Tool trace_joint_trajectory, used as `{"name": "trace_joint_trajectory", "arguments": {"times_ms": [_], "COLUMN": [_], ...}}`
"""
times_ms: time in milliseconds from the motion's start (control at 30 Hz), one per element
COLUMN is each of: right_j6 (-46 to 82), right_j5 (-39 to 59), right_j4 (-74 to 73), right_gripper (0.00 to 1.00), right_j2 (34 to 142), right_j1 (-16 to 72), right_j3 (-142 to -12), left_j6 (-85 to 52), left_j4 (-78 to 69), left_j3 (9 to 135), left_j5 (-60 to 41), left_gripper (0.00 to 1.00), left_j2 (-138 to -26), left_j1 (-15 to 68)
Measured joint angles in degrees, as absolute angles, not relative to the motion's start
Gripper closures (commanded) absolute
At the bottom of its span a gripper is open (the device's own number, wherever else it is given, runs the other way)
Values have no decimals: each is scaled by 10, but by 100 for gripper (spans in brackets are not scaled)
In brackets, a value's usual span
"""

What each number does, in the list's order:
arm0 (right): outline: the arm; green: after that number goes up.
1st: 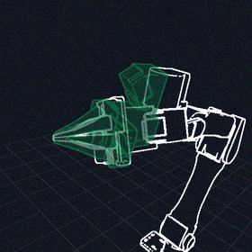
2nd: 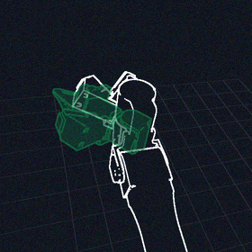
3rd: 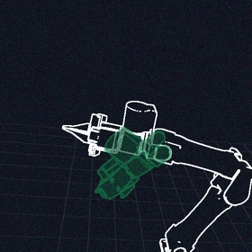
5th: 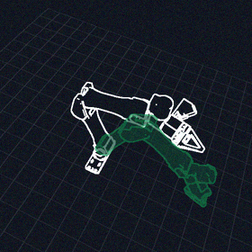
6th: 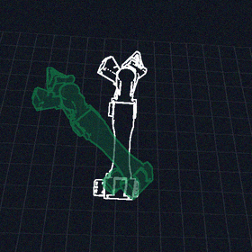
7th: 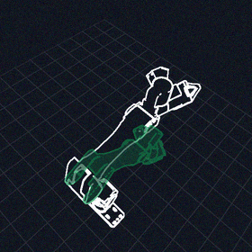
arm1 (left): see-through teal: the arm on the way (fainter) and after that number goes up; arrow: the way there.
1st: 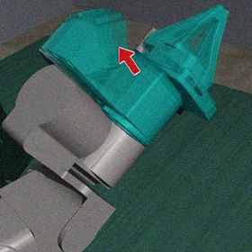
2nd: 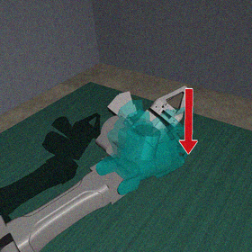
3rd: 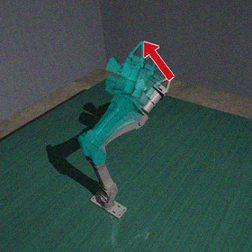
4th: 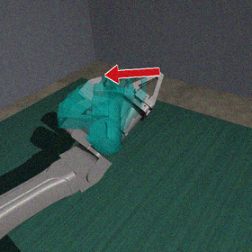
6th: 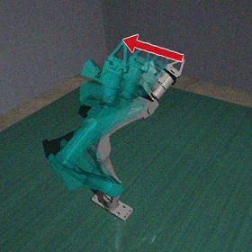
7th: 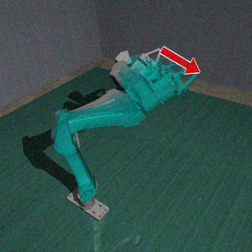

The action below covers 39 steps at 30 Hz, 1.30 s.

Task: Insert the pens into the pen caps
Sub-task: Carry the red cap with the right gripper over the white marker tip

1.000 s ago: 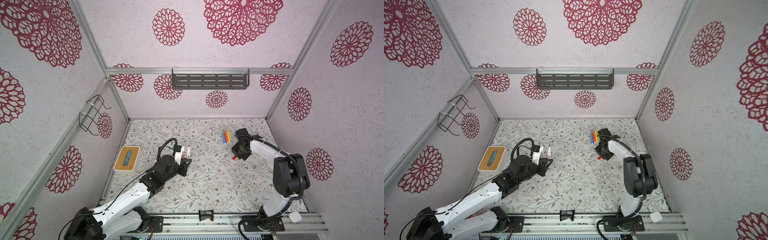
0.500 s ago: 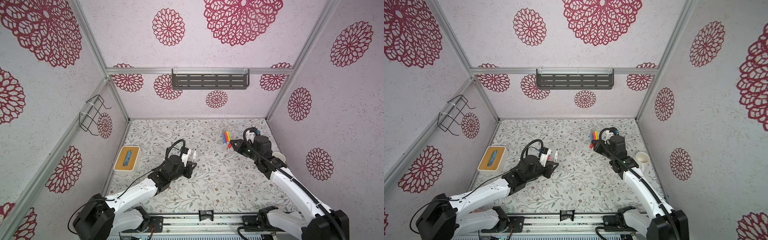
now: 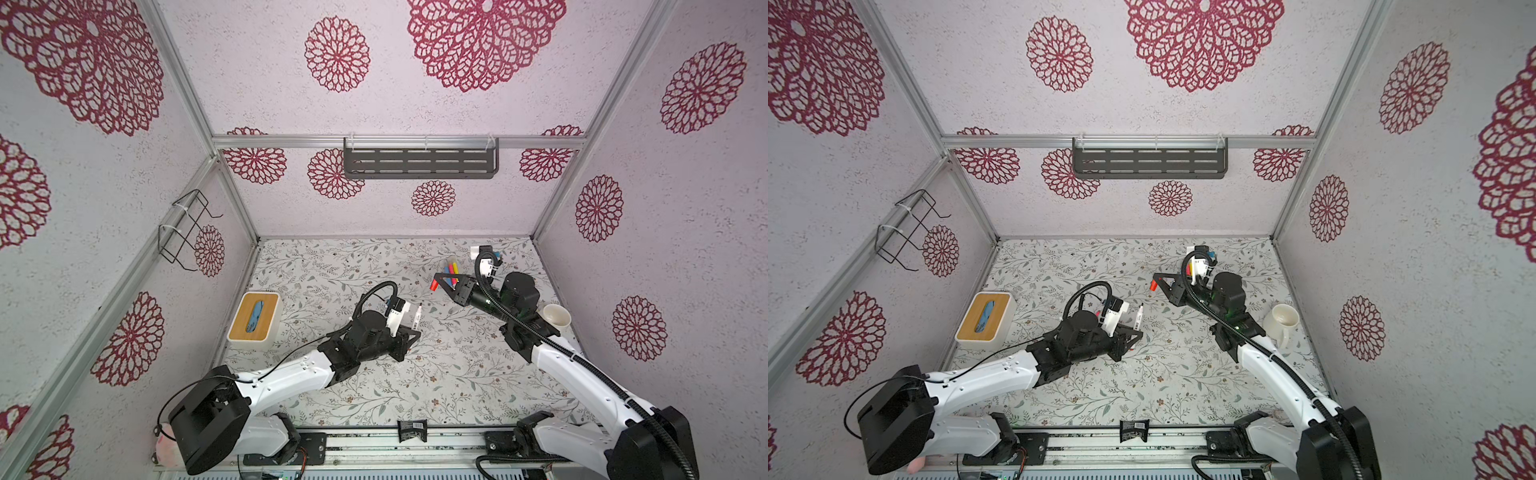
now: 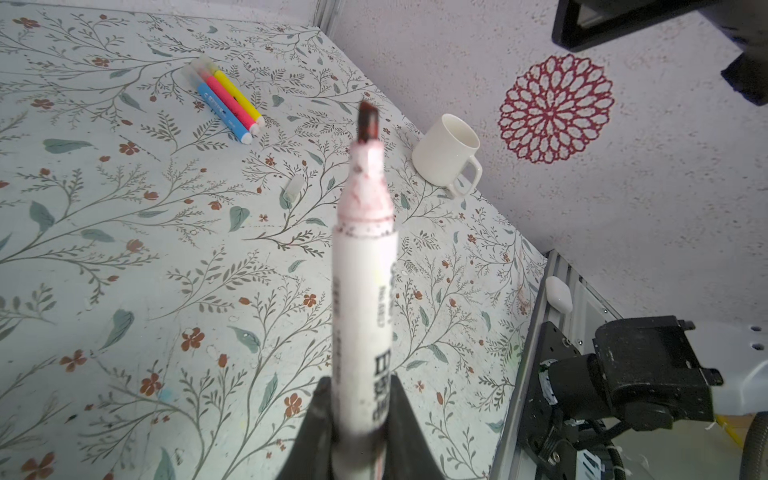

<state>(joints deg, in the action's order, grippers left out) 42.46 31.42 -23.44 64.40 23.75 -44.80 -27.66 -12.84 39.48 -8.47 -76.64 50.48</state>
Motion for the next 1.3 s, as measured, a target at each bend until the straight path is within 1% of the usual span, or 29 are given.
{"name": "trace_joint_trajectory", "arguments": {"times_ms": [667, 1300], "right_j6": [371, 371], "right_j5": [298, 298], "right_j4": [-181, -192], "right_gripper": [100, 100], "right_j2": [677, 684], "right_j1": [280, 294], "right_j3": [-468, -468], "left_j6": [-274, -265], "left_j4": [-123, -112], "left_j3": [395, 402], "left_j5": [-83, -80], "left_gripper": [100, 100], "left_j2": [-757, -738], "left_j1": [505, 505]}}
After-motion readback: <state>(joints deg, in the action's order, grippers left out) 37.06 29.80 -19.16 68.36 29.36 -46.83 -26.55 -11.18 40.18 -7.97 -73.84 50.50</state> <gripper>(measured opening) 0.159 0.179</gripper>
